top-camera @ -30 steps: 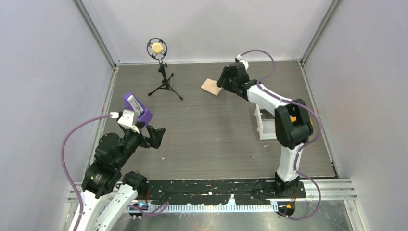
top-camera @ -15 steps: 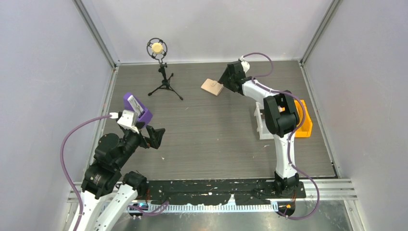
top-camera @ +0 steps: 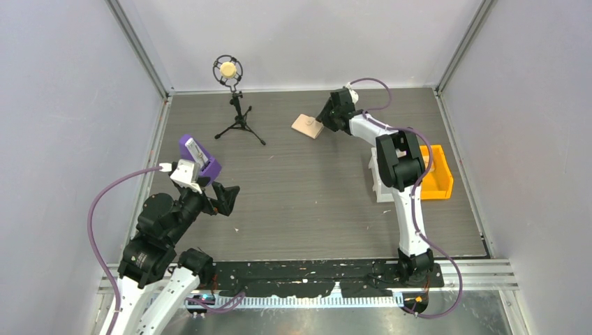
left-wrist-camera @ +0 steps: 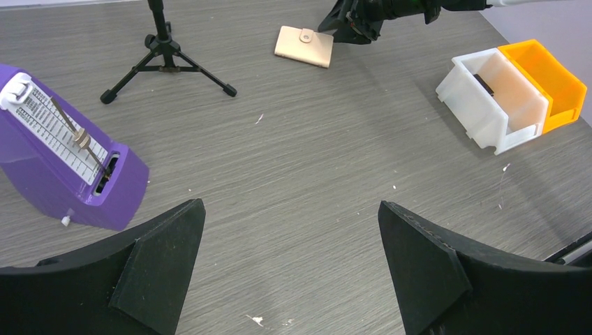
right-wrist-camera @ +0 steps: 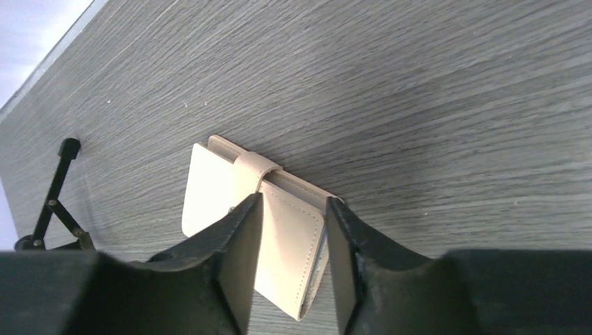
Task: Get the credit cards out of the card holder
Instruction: Move the card holder to the center of the board.
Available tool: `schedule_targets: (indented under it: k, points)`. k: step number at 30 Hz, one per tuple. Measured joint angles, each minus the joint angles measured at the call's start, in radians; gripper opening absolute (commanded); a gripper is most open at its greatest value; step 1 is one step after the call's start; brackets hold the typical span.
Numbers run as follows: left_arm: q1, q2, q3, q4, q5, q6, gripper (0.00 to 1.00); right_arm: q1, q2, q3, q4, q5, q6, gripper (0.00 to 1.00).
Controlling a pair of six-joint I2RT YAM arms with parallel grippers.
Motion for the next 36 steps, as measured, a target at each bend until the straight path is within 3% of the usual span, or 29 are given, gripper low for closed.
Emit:
schedule_targets:
  k: [4, 6, 12, 23, 31, 36]
  points:
    - [0.000, 0.001, 0.000, 0.000, 0.000, 0.000, 0.99, 0.000, 0.002, 0.005, -0.013, -0.010, -0.016, 0.13]
    - [0.000, 0.001, 0.000, 0.000, 0.000, 0.001, 0.99, 0.000, 0.002, 0.004, -0.017, -0.015, -0.027, 0.06]
    - [0.000, 0.001, 0.000, 0.000, 0.000, 0.004, 0.99, 0.001, -0.046, -0.103, 0.033, -0.068, -0.082, 0.05]
    - [0.000, 0.041, 0.000, -0.005, -0.008, 0.004, 0.99, 0.084, -0.500, -0.615, 0.076, -0.113, -0.192, 0.05]
    - [0.000, 0.129, 0.035, -0.052, 0.013, -0.008, 0.97, 0.216, -0.711, -0.869, 0.055, -0.128, -0.237, 0.05]
    - [0.000, 0.222, 0.075, -0.098, 0.095, -0.061, 0.94, 0.294, -0.854, -0.996, -0.007, -0.124, -0.245, 0.07]
